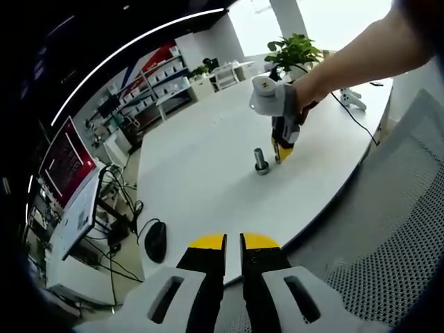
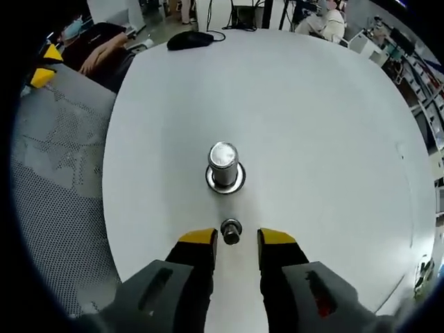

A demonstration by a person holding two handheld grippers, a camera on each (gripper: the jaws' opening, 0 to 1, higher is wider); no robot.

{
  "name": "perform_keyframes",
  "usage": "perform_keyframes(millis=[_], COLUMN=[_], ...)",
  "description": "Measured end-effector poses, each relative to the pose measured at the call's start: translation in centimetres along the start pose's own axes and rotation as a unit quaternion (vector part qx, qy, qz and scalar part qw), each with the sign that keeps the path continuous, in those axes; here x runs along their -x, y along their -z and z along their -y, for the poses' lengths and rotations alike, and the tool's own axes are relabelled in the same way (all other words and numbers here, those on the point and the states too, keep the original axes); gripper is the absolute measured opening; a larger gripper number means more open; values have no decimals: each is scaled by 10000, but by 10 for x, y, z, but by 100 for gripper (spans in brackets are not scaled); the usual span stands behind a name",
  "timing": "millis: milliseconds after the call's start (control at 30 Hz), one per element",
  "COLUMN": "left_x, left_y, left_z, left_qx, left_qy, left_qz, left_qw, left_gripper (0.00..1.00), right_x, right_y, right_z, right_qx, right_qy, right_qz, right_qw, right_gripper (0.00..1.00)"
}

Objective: Place the washer onto the threaded stud by aligning its center hole with the stud, sliding it down to the base, and recovering from edge contact or off-axis alignment until the washer reaches the visible bottom stop.

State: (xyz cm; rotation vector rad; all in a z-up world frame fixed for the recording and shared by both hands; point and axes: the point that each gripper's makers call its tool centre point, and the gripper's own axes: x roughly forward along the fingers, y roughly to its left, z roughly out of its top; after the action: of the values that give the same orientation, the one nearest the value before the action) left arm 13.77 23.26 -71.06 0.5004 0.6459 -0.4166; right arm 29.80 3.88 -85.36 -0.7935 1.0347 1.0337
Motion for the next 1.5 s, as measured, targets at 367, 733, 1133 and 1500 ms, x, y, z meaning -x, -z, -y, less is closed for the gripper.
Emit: perform_keyframes(millis=[367, 733, 1133, 1500], left_x=[3, 6, 13, 20], left_y=[-4, -11, -29, -27], left_z=[-5, -10, -10, -33], left_qx=[63, 124, 569, 1547], left_qy=[-141, -258, -71, 301], left_qz=[138, 306, 795, 1299], left_qw=[9998, 9991, 9952, 9789], left_gripper=[3, 3, 10, 24], right_x=[68, 144, 190, 192], right_y=[-12, -22, -15, 12], right_z=[-8, -45, -95, -125], right_qx=[-513, -1218, -2091, -2488], right_qy=[521, 427, 131, 62], right_qz=[870, 1944, 2874, 3122], right_qw=[9935, 9724, 9346, 9168], right_gripper=[38, 48, 62, 65])
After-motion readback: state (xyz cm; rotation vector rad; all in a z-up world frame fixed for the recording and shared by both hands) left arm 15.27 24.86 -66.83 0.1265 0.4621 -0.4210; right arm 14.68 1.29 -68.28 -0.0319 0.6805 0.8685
